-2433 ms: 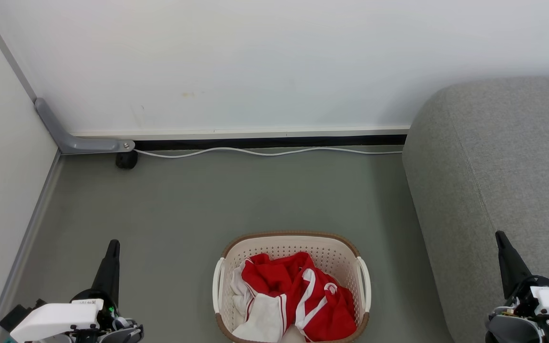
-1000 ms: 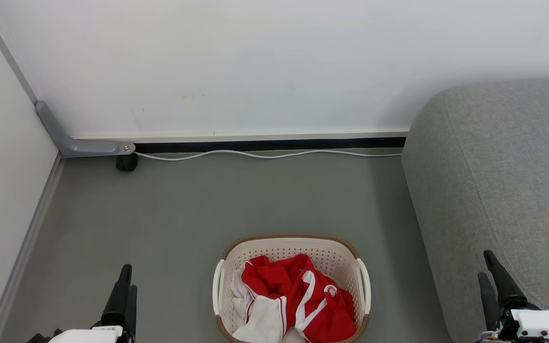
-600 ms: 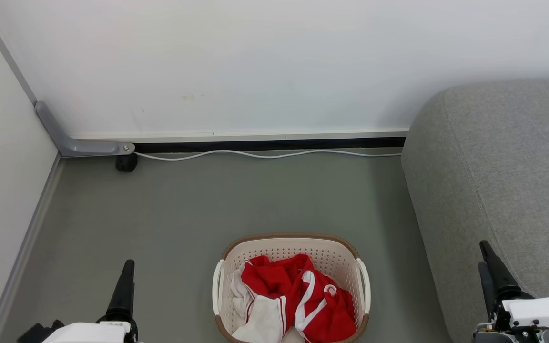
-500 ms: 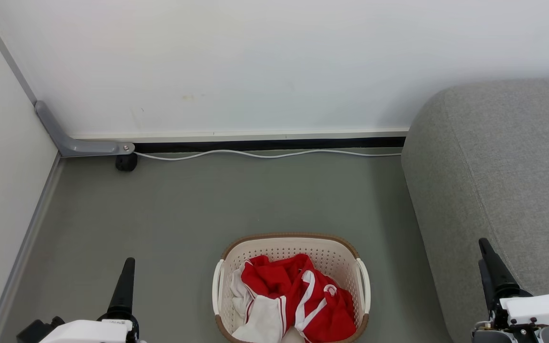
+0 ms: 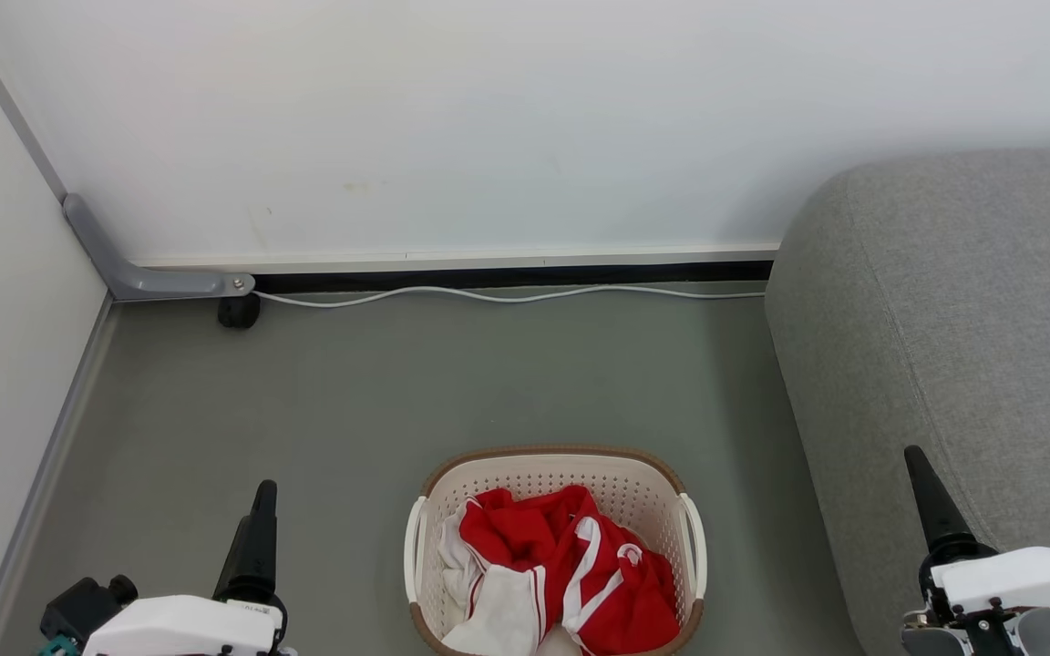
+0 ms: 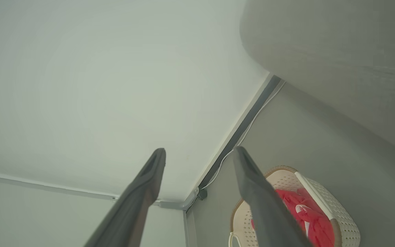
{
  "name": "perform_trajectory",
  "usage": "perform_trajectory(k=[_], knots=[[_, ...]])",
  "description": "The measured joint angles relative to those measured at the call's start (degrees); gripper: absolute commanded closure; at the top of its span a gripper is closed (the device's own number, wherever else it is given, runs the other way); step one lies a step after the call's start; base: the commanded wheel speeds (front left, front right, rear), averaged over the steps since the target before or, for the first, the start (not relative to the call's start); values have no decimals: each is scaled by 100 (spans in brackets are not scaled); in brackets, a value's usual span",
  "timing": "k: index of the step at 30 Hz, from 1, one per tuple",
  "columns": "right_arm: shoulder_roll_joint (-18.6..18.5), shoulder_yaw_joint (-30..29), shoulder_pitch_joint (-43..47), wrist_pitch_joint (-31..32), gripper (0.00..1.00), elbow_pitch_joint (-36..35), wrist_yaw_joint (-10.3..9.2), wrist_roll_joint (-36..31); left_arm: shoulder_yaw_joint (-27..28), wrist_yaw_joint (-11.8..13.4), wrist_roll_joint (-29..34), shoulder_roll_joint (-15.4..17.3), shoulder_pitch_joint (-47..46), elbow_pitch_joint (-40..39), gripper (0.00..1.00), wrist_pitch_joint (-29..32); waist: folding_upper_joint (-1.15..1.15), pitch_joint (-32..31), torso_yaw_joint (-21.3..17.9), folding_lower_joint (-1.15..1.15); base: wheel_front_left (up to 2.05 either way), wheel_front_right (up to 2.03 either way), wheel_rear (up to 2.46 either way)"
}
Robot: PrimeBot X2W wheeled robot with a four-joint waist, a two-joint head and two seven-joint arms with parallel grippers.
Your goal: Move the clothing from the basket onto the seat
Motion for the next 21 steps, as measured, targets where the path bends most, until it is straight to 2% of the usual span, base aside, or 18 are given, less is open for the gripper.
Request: perform_trajectory(k=[21], knots=[[-171, 388, -364, -323, 0, 183, 1, -1585, -203, -1, 1863, 97, -219, 42, 0, -352, 0, 22, -41, 0, 0, 0, 0]])
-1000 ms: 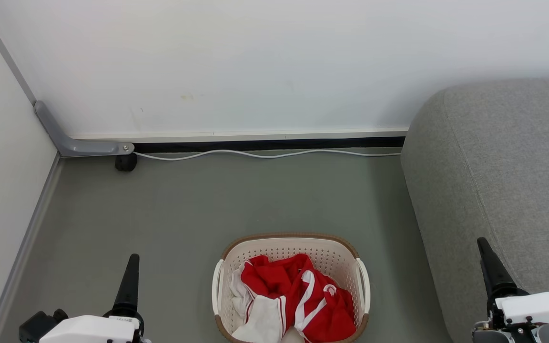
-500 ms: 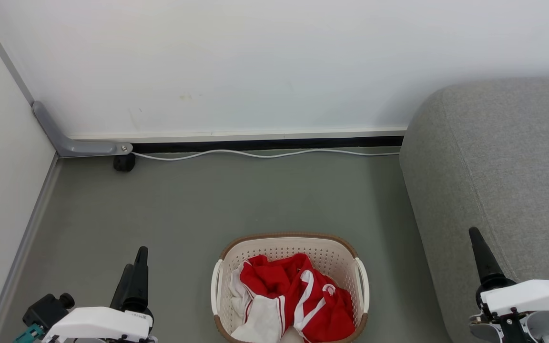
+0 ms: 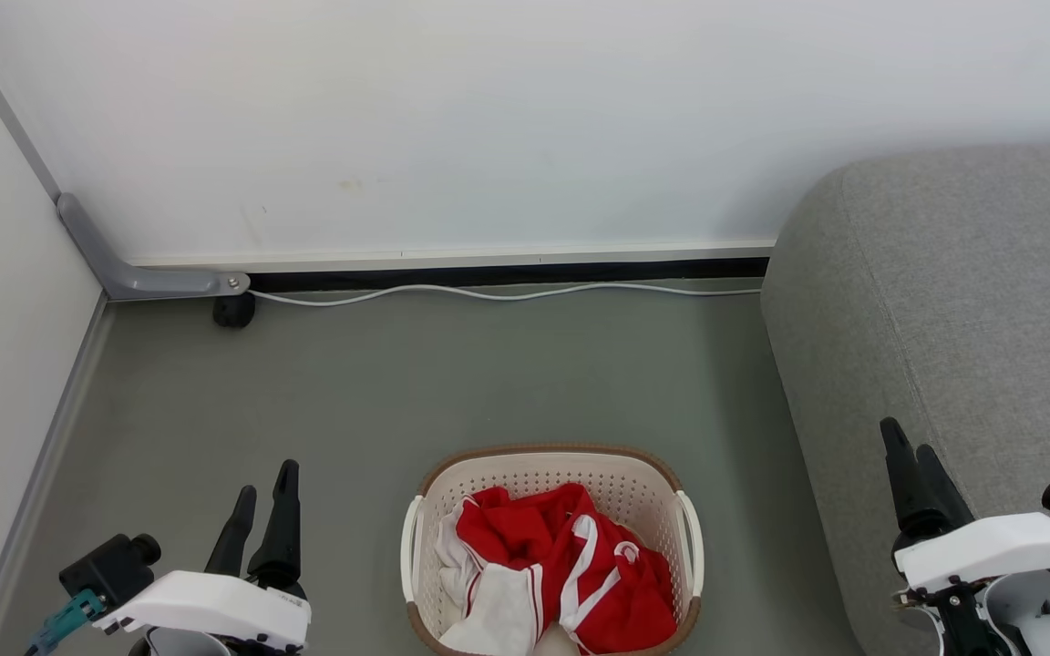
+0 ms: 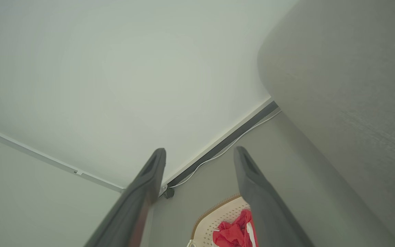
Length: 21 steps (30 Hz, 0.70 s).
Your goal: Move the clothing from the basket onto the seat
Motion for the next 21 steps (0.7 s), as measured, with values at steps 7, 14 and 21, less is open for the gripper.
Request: perform_trajectory(k=[7, 14, 21], knots=[[-51, 103, -124, -114, 0, 76, 0, -512, -101, 0, 550, 8, -141, 90, 0, -113, 0, 0, -15, 0, 0, 0, 0], [-98, 221, -239, -241, 0, 165, 1, -1069, -110, -1, 1098, 10, -195, 141, 0, -235, 0, -9, -31, 0, 0, 0, 0], [-146, 379, -346, -338, 0, 230, 1, -1585, -160, -2, 1659, 13, -214, 196, 0, -338, 0, -9, -59, 0, 0, 0, 0]])
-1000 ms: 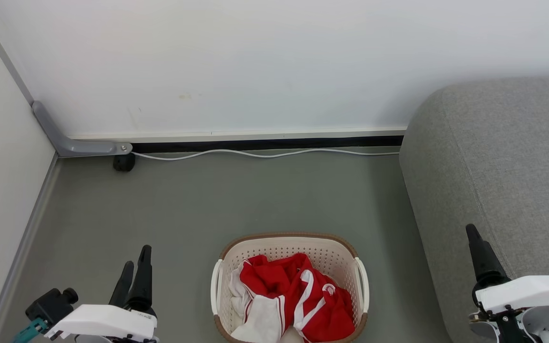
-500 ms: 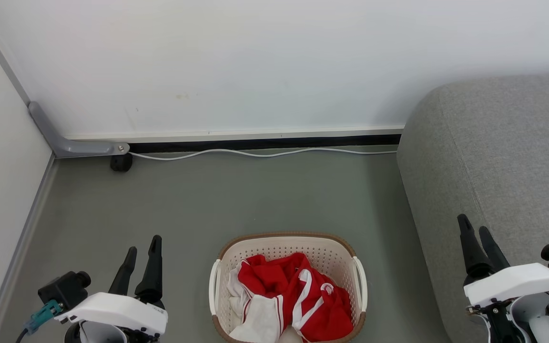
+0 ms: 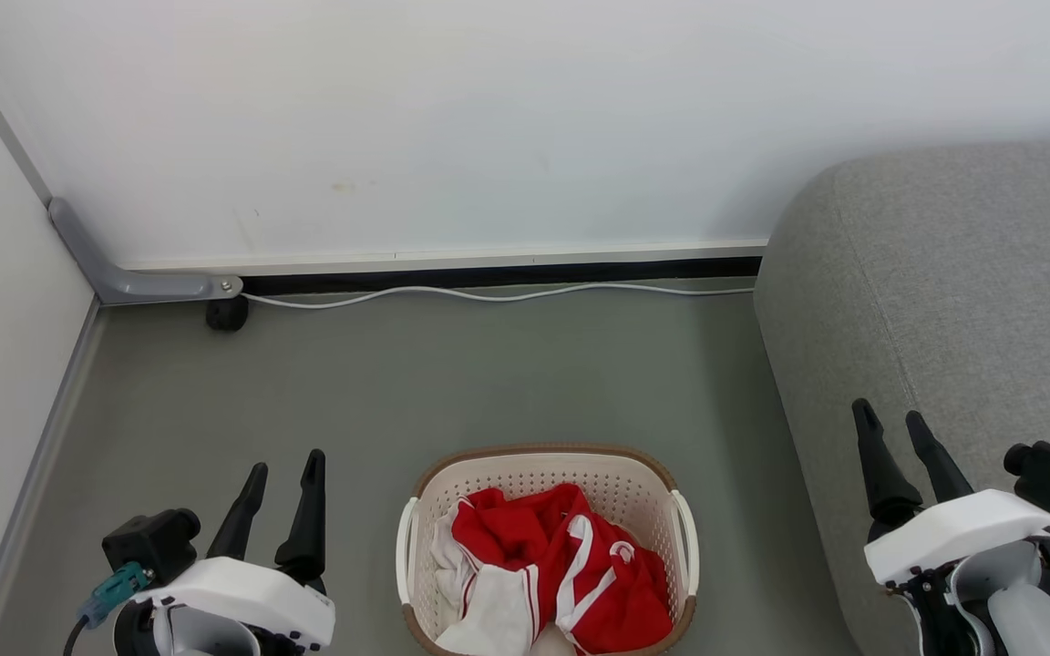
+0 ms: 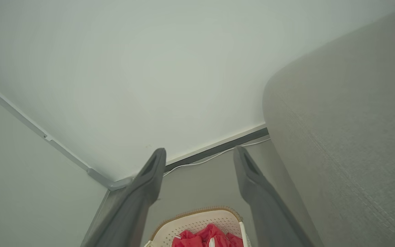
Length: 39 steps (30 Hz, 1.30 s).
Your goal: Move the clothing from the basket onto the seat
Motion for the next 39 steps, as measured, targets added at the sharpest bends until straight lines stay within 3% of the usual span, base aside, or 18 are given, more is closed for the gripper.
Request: perform_trajectory(k=[16, 39], knots=[[-118, 397, -220, -246, 0, 333, 1, -875, -9, 2, 1073, -11, -116, 287, 0, -249, 0, -25, -20, 0, 0, 0, 0], [-75, -164, -444, -636, 0, 635, 2, -2537, 253, 189, 2464, -35, -264, 489, 0, -604, 0, -4, -40, 0, 0, 0, 0]])
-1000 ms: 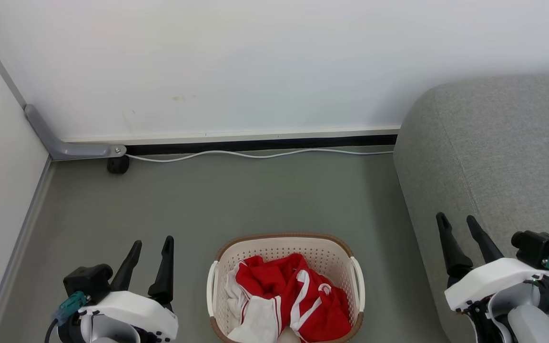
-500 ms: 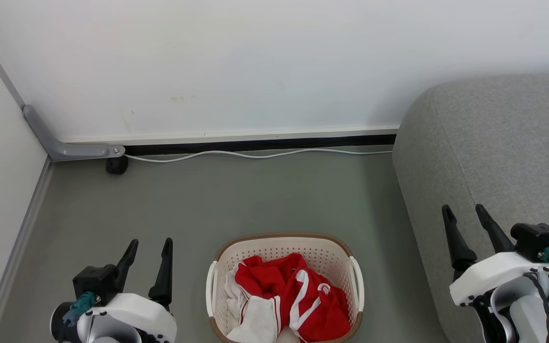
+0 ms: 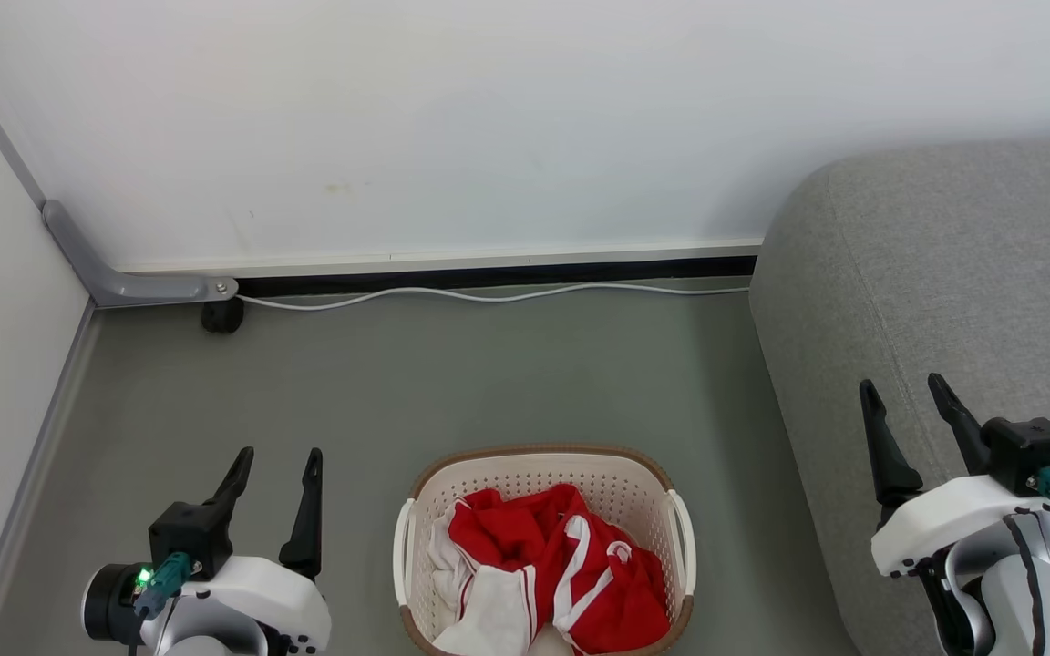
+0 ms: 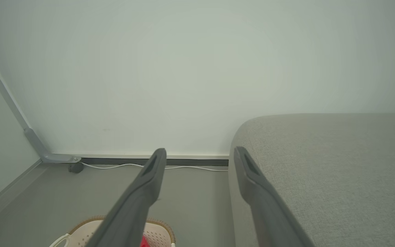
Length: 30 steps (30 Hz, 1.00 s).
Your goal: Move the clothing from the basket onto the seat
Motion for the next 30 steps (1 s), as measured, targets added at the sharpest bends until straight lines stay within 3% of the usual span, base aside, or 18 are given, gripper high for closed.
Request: perform_trajectory(k=[21, 30], knots=[[94, -232, 0, -2, 0, -23, 0, -65, -24, 43, -88, -8, -1, 41, 0, 0, 0, 51, 17, 0, 0, 0, 0], [69, -276, -86, -3, 0, -237, 0, -59, -201, 65, -243, -8, -57, 9, 0, 0, 0, 372, 35, 0, 0, 0, 0]])
